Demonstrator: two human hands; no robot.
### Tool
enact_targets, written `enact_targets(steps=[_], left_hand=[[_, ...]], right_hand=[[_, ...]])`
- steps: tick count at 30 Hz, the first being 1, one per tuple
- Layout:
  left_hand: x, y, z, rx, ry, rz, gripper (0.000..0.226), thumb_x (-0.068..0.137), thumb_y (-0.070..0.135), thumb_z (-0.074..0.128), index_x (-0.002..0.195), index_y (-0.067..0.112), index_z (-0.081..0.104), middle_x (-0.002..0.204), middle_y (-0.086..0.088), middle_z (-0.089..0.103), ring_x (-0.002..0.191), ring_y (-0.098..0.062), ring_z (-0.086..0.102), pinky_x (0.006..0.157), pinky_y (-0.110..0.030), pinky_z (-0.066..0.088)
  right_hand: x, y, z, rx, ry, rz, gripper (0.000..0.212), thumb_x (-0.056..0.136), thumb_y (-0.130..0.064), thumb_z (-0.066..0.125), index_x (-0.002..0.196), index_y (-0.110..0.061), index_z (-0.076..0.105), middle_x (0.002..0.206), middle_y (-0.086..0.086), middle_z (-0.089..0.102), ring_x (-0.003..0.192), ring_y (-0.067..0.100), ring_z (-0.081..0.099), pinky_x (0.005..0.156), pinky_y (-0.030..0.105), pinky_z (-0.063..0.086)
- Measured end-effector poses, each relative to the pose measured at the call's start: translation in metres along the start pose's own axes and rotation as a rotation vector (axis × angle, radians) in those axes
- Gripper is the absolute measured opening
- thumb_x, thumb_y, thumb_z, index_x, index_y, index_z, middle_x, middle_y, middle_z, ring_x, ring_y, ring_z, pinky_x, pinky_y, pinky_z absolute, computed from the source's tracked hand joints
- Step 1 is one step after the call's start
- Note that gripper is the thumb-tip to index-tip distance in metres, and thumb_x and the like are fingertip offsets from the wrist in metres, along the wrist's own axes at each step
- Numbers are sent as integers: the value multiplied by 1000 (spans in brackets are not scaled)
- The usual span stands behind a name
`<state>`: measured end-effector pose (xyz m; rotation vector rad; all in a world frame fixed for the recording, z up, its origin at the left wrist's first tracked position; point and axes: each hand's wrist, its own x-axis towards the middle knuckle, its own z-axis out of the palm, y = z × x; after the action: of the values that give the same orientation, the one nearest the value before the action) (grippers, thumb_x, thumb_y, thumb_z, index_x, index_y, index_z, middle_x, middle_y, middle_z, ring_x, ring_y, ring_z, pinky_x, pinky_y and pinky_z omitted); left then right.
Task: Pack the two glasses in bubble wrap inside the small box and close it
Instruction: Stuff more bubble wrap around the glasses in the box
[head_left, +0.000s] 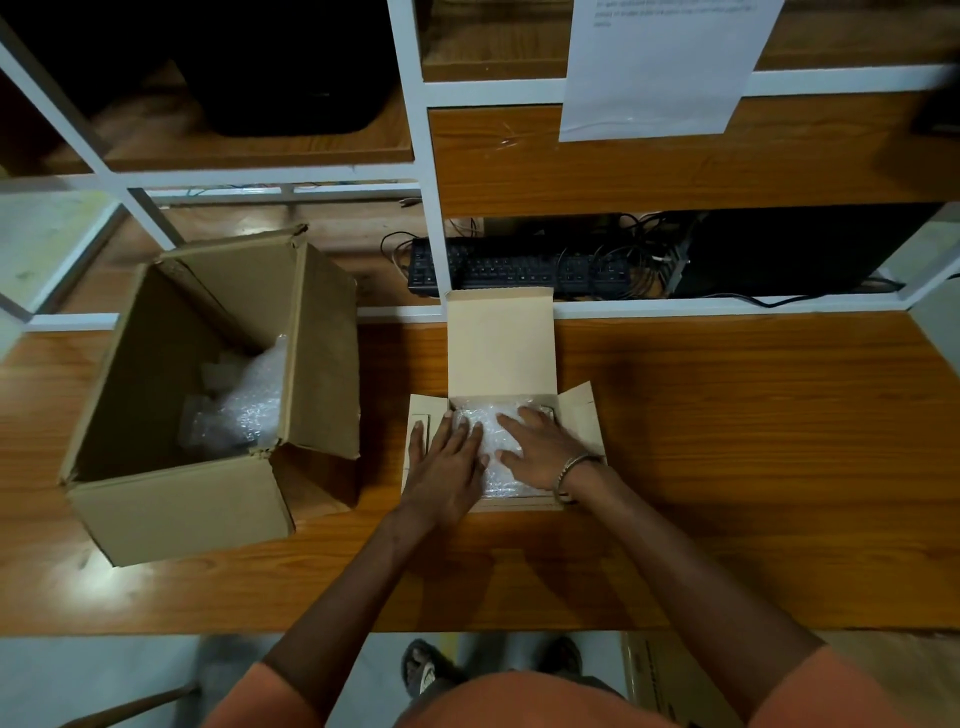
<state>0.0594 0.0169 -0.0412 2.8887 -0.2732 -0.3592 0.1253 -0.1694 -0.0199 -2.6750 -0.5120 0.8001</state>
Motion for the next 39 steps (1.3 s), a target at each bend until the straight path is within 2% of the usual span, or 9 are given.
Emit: enact_targets(steps=[4, 9, 16, 21, 24, 28, 32, 37, 39], left_hand=[[-5, -4, -23, -233, 94, -3, 78, 95, 40, 20, 168, 16, 13, 176, -4, 11, 163, -18, 4, 129, -57, 3], [-20, -7, -59, -411, 290, 14, 66, 97, 25, 39, 163, 22, 35, 171, -4, 30, 160, -19, 19, 128, -52, 19], [-60, -32, -136, -497, 591, -51, 36, 106, 24, 54, 141, 24, 63, 149, 5, 57, 133, -7, 53, 107, -28, 46], [-100, -97, -168, -377, 789, -186, 26, 102, 21, 63, 126, 18, 72, 124, -2, 72, 111, -17, 68, 90, -38, 58], [-122, -146, -184, -200, 783, -309, 31, 94, 20, 64, 122, 12, 72, 118, -12, 72, 102, -33, 68, 84, -41, 54], [-145, -217, -198, -3, 690, -501, 60, 83, 28, 55, 139, 8, 59, 132, -21, 64, 110, -45, 63, 89, -53, 53], [-160, -245, -189, -97, 630, -489, 59, 86, 31, 47, 138, 7, 60, 125, -21, 68, 102, -43, 69, 79, -54, 59], [-162, -239, -187, -245, 725, -444, 64, 82, 20, 54, 146, 15, 61, 131, -11, 73, 103, -32, 74, 81, -47, 63], [-161, -240, -184, -252, 737, -435, 61, 87, 17, 56, 148, 16, 59, 136, -9, 70, 104, -29, 74, 82, -44, 64]], right_hand=[[-10, 4, -36, 137, 63, -45, 58, 105, -31, 53, 159, -28, 33, 165, 5, 33, 151, 24, 32, 120, 36, 30], [-16, -15, -71, 174, 264, -29, 49, 102, -34, 57, 151, -30, 47, 142, 3, 60, 124, 23, 60, 99, 36, 51], [-5, -112, -122, -39, 560, -60, 34, 95, -42, 60, 123, -26, 70, 113, 4, 74, 102, 27, 68, 82, 38, 58], [11, -213, -135, -1, 563, -379, 26, 95, -40, 58, 111, -26, 73, 100, 0, 74, 90, 20, 69, 80, 40, 60], [28, -273, -127, -27, 516, -556, 29, 93, -41, 58, 116, -28, 72, 102, -3, 74, 91, 17, 68, 79, 36, 58], [63, -339, -100, -225, 250, -692, 29, 91, -36, 66, 117, -24, 72, 111, 1, 71, 102, 22, 66, 76, 32, 51], [108, -375, -56, -576, 21, -674, 38, 88, -31, 68, 124, -17, 69, 120, 10, 71, 109, 30, 67, 85, 39, 58], [158, -403, -13, -936, -92, -741, 74, 78, -69, 71, 132, -19, 66, 128, 10, 68, 113, 30, 65, 92, 42, 58], [172, -409, 2, -1025, -90, -741, 70, 84, -70, 62, 134, -21, 66, 134, 10, 65, 120, 30, 62, 99, 41, 53]])
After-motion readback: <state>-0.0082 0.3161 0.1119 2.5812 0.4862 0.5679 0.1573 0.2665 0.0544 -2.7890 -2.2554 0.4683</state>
